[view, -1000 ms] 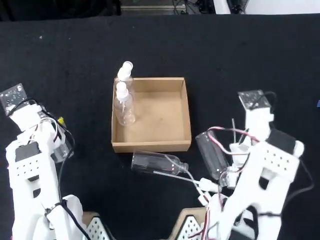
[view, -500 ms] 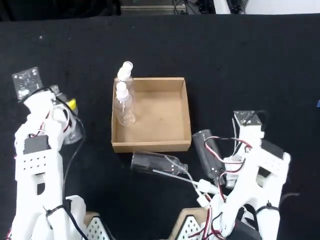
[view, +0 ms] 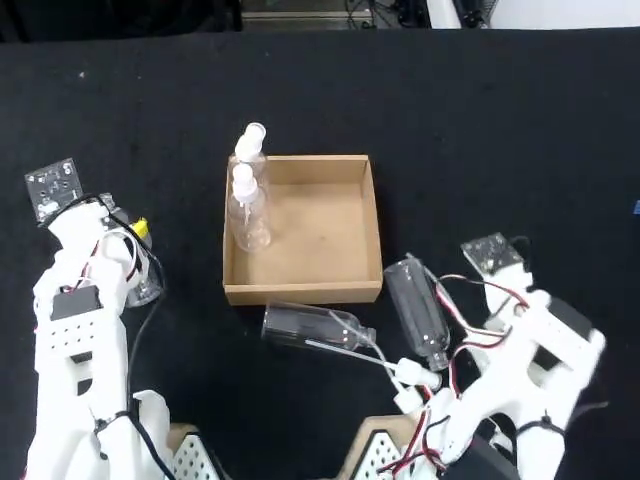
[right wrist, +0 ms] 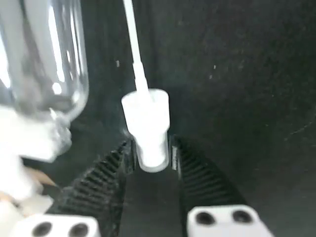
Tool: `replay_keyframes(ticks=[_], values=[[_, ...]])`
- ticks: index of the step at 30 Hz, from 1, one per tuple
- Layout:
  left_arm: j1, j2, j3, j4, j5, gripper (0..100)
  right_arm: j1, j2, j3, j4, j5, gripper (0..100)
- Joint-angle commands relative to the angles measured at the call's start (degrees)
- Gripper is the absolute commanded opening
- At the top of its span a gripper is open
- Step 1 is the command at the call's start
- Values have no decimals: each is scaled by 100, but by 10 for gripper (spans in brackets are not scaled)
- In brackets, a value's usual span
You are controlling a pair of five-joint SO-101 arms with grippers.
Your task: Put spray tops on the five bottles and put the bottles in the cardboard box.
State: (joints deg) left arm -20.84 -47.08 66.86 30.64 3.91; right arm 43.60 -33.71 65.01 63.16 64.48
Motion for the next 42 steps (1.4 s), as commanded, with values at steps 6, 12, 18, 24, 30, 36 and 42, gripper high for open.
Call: replay_keyframes(ticks=[6,12,18,24,30,36,42], values=[[-101,-158,-101,88,70,30,835,31,-198,-105,1037,96],[-101,-158,-84,97,70,30,176,22,347,-176,642,96],[-101,-158,-75,105,70,30,-193,31,523,-1301,-686,96],[-101,-158,-75,105,62,30,-141,-4,673,-1495,-888,64],[-101,-158,-75,105,62,30,334,-13,400,-1266,-905,31],[-101,-158,-75,97,62,30,589,13,-1077,642,-1240,173],[-101,-158,-75,97,62,30,-396,22,-1437,1160,-2224,211]])
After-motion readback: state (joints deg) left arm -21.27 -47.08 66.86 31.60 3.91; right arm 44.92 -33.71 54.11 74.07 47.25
